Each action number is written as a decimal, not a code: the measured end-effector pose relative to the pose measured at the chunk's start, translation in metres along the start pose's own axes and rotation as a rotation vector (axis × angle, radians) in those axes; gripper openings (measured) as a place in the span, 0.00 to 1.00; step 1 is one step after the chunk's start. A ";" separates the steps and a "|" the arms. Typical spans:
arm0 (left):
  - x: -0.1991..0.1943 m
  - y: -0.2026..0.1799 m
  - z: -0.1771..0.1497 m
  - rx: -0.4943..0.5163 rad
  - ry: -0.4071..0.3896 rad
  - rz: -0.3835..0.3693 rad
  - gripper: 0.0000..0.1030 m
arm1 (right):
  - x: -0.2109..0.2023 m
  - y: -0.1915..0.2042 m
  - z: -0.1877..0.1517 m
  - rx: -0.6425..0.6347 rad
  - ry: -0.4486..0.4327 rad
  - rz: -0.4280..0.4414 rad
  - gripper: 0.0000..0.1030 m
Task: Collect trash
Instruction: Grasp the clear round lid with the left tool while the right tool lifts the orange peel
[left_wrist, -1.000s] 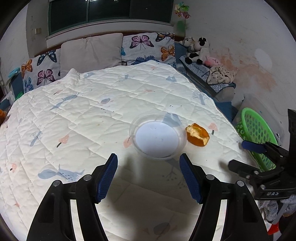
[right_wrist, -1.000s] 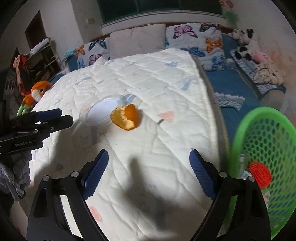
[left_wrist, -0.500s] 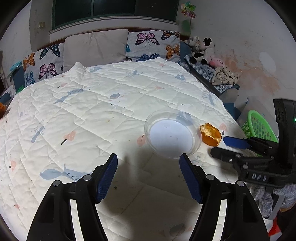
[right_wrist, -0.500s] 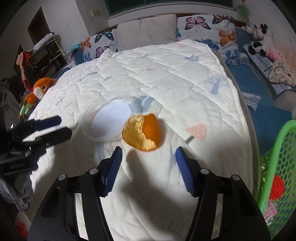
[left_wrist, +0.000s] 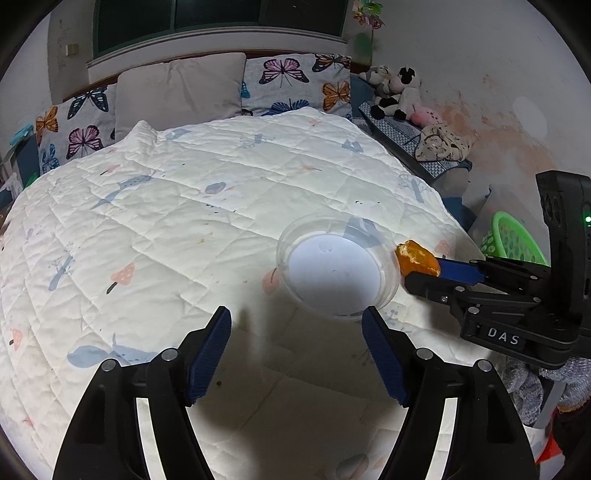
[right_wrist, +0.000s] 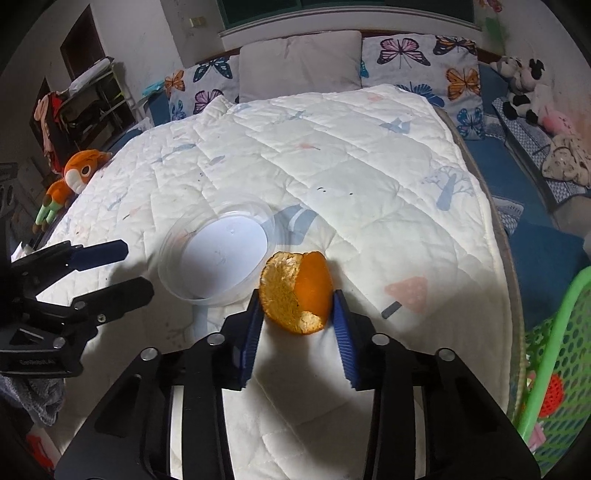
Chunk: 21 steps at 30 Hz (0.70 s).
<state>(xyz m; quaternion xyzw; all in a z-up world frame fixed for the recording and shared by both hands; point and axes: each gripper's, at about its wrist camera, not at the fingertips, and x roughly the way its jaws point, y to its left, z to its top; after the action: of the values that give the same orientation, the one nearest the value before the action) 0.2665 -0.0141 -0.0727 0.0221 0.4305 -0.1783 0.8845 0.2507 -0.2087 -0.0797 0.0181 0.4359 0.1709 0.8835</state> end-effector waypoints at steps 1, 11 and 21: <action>0.001 -0.002 0.001 0.007 0.002 -0.002 0.70 | -0.002 -0.001 0.000 0.005 -0.003 0.002 0.33; 0.025 -0.028 0.011 0.120 0.034 -0.017 0.81 | -0.023 -0.009 -0.014 0.021 -0.021 0.000 0.30; 0.049 -0.029 0.021 0.122 0.058 -0.051 0.84 | -0.051 -0.025 -0.031 0.073 -0.052 0.007 0.30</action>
<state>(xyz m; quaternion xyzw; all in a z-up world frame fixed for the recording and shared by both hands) 0.3008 -0.0599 -0.0940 0.0701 0.4449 -0.2257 0.8638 0.2048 -0.2522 -0.0646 0.0561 0.4186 0.1573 0.8927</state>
